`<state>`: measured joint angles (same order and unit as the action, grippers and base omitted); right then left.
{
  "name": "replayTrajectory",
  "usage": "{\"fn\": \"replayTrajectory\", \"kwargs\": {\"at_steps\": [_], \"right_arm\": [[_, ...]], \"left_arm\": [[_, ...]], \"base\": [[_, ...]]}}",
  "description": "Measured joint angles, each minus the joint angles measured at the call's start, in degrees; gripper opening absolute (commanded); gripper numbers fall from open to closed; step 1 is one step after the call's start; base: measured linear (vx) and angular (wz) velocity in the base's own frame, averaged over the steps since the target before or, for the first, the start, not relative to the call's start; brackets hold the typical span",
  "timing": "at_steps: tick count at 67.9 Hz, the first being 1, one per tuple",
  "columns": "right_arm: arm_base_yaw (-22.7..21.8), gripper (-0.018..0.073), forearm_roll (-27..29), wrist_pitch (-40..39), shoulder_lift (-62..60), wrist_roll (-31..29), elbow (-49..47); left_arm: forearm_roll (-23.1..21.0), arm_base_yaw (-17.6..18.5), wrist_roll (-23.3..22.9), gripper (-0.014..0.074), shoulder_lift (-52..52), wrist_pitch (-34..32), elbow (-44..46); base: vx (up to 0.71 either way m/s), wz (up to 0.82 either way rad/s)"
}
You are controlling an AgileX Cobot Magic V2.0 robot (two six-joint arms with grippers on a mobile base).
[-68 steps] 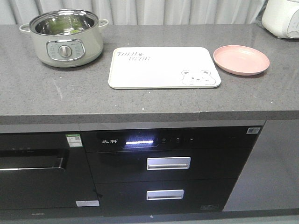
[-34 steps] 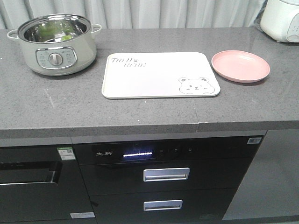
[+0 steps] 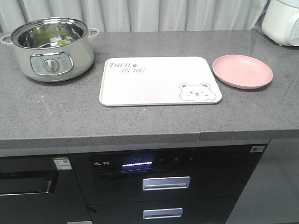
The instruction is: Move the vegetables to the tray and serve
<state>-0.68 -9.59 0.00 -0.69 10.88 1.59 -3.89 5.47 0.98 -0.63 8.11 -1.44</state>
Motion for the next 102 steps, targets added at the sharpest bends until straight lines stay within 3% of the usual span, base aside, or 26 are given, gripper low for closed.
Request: {"fn": "replayTrajectory", "kwargs": {"at_steps": [102], "right_arm": [[0.0,-0.0003,0.0,0.0,0.0,0.0,0.0]], "left_arm": [[0.0,0.0,0.0,-0.0006,0.0,0.0,0.0]], "base": [[0.07,0.01]]}}
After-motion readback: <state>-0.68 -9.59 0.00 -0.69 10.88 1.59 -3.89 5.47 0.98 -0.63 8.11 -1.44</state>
